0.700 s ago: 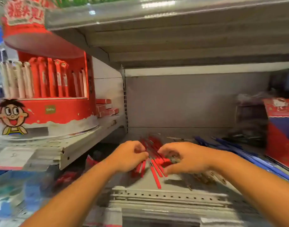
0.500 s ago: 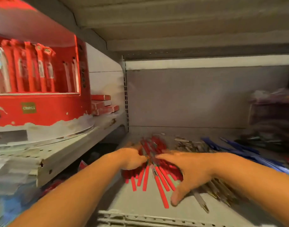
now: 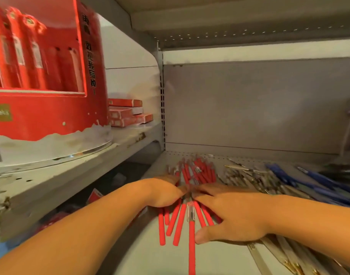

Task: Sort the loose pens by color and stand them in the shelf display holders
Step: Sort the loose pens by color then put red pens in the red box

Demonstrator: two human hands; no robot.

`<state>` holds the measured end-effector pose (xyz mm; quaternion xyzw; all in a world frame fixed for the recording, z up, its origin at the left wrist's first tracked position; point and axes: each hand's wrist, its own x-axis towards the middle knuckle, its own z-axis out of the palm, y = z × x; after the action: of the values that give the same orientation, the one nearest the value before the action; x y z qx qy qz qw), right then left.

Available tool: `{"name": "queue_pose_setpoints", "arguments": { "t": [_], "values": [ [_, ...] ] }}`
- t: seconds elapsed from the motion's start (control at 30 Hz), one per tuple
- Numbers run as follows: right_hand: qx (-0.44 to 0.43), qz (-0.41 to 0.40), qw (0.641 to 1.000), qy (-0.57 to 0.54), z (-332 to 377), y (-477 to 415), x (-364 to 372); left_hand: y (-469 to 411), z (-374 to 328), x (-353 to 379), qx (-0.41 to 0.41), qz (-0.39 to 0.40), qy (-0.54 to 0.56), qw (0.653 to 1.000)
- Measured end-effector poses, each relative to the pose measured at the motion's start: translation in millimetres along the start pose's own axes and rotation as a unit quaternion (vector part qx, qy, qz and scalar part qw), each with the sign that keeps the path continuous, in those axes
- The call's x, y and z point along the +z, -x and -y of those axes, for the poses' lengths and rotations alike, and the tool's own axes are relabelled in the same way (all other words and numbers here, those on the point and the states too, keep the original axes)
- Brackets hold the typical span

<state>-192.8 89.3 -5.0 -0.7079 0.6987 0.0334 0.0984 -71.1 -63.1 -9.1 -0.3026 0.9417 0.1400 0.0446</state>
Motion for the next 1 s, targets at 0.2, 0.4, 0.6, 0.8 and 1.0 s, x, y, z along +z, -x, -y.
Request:
{"name": "queue_pose_setpoints", "arguments": {
  "t": [0.2, 0.4, 0.6, 0.8, 1.0],
  "values": [
    [-0.026, -0.061, 0.998, -0.003, -3.6, -15.5, -9.5, 14.6, -1.5, 0.8, 0.011, -0.060, 0.027, 0.998],
    [0.095, -0.112, 0.987, -0.066, -38.6, -56.4, -43.0, 43.9, -2.1, -0.4, -0.096, -0.004, 0.009, 0.995],
    [0.200, -0.063, 0.976, -0.064, -63.4, -109.0, -43.2, 51.0, -3.2, 0.0, -0.130, 0.058, -0.019, 0.990],
    [0.235, -0.025, 0.969, -0.068, -63.7, -131.3, -45.2, 43.2, -8.6, 4.6, -0.122, 0.004, 0.025, 0.992],
    [0.264, -0.019, 0.962, -0.073, -63.9, -135.9, -47.4, 31.9, -10.5, 12.8, -0.097, -0.057, 0.021, 0.993]
  ]
}}
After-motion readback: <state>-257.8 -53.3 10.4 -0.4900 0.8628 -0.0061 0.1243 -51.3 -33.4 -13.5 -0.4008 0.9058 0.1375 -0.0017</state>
